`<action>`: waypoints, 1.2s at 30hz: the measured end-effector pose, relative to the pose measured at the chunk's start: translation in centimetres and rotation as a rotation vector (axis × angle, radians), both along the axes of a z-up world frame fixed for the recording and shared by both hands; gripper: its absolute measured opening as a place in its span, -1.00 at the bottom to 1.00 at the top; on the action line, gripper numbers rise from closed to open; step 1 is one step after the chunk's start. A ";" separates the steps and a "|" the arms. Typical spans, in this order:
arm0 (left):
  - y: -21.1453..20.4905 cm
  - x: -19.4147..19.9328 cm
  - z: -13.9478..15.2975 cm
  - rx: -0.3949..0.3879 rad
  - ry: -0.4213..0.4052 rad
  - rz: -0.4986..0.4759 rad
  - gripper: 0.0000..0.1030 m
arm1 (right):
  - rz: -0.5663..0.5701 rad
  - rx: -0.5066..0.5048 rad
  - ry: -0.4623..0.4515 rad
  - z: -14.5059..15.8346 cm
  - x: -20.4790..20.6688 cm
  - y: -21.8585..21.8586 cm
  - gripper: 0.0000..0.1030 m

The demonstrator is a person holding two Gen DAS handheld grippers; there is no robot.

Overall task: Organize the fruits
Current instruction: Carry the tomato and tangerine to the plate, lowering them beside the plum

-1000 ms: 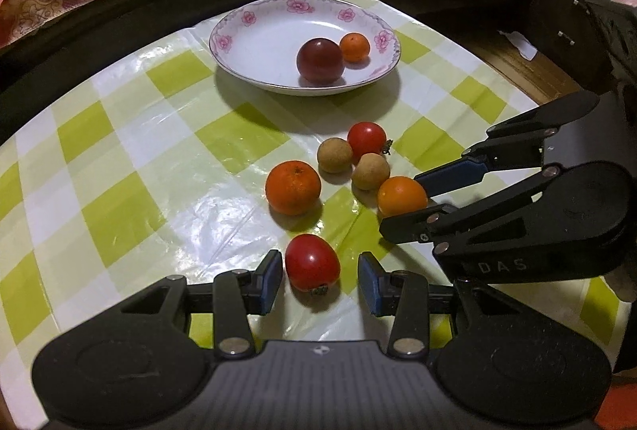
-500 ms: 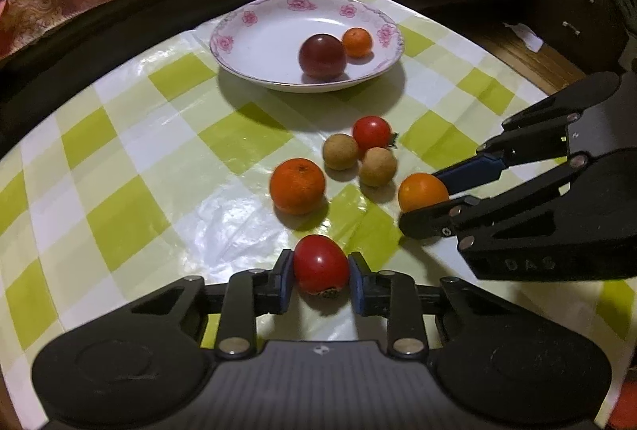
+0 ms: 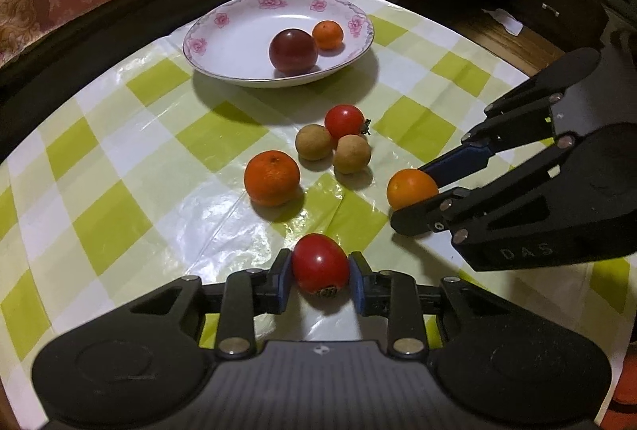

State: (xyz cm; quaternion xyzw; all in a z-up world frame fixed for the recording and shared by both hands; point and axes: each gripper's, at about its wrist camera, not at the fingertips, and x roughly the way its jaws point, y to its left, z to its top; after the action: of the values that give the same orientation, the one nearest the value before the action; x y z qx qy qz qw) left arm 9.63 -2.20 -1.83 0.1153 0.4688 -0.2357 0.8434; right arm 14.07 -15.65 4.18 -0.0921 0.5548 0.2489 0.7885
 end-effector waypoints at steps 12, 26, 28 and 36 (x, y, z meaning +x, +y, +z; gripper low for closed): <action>-0.1 -0.1 0.0 0.004 -0.011 0.005 -0.24 | 0.001 -0.006 0.004 -0.4 0.1 -0.1 -0.46; 0.1 -0.1 0.1 -0.007 -0.004 0.042 -0.25 | -0.015 0.007 -0.003 -0.5 0.4 -0.1 -0.39; 0.1 -0.1 0.1 -0.007 -0.002 0.042 -0.26 | -0.012 0.007 -0.009 -0.5 0.4 -0.1 -0.51; 0.2 0.4 0.9 -0.038 0.007 0.052 -0.28 | -0.034 0.036 -0.020 0.6 0.6 -0.6 -0.51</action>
State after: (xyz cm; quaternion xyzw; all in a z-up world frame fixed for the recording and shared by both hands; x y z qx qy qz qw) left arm 10.02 -2.04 -0.95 0.0861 0.4700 -0.2228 0.8497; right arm 14.69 -16.22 4.74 -0.0709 0.5437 0.2447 0.7997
